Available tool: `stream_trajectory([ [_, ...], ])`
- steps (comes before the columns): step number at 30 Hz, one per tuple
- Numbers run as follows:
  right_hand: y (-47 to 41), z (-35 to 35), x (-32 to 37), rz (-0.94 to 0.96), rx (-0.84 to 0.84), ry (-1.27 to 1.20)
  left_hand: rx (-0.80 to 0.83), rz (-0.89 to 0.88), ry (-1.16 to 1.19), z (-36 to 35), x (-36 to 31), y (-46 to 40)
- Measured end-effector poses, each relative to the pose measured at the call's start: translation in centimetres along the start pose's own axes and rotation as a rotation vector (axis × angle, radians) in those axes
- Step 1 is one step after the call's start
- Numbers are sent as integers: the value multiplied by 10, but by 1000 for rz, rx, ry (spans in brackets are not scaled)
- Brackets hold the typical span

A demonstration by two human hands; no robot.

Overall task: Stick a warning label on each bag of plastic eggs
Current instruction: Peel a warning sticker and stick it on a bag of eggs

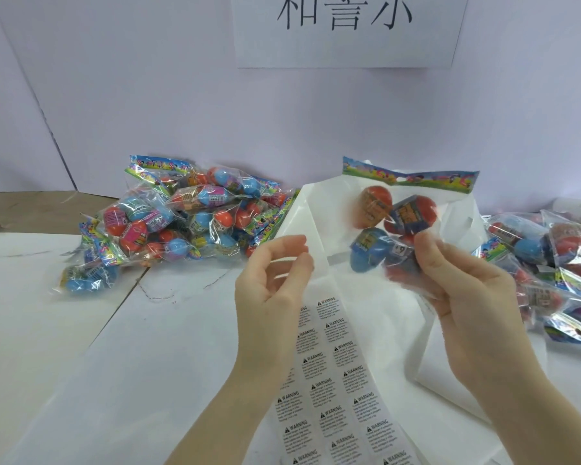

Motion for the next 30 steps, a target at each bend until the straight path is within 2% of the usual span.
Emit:
stream_trajectory([
  [2, 3, 2, 4, 164, -85, 100, 76, -45, -17, -4, -2, 3],
  [4, 8, -2, 7, 299, -120, 289, 267, -17, -17, -17, -1, 10],
  [7, 16, -19, 8, 487, 69, 576, 462, 33, 81, -31, -1, 18],
  [9, 19, -28, 5, 501, 223, 583, 415, 94, 199, -29, 0, 14],
  [11, 19, -30, 4, 403, 303, 431, 319, 184, 308, -23, 5, 8],
  [13, 15, -24, 4, 331, 259, 294, 257, 227, 352, -19, 8, 5],
  [15, 10, -16, 6, 317, 140, 278, 220, 235, 340, -16, 8, 4],
  [17, 7, -12, 7, 275, 92, 297, 245, 235, 329, -17, 8, 4],
  [22, 5, -14, 3, 220, 110, 340, 266, 227, 330, -18, 7, 5],
  [30, 5, -12, 7, 238, 118, 213, 294, 197, 276, -17, 3, 6],
])
Point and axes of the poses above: each hand's wrist, its own y-axis away from the middle knuckle, its own z-axis out of the back of the hand, x = y × z, the point moved 5 cm from there along -y, towards the middle knuckle, and after that the axes turned 3 degrees about x, right-handed, at the moved point
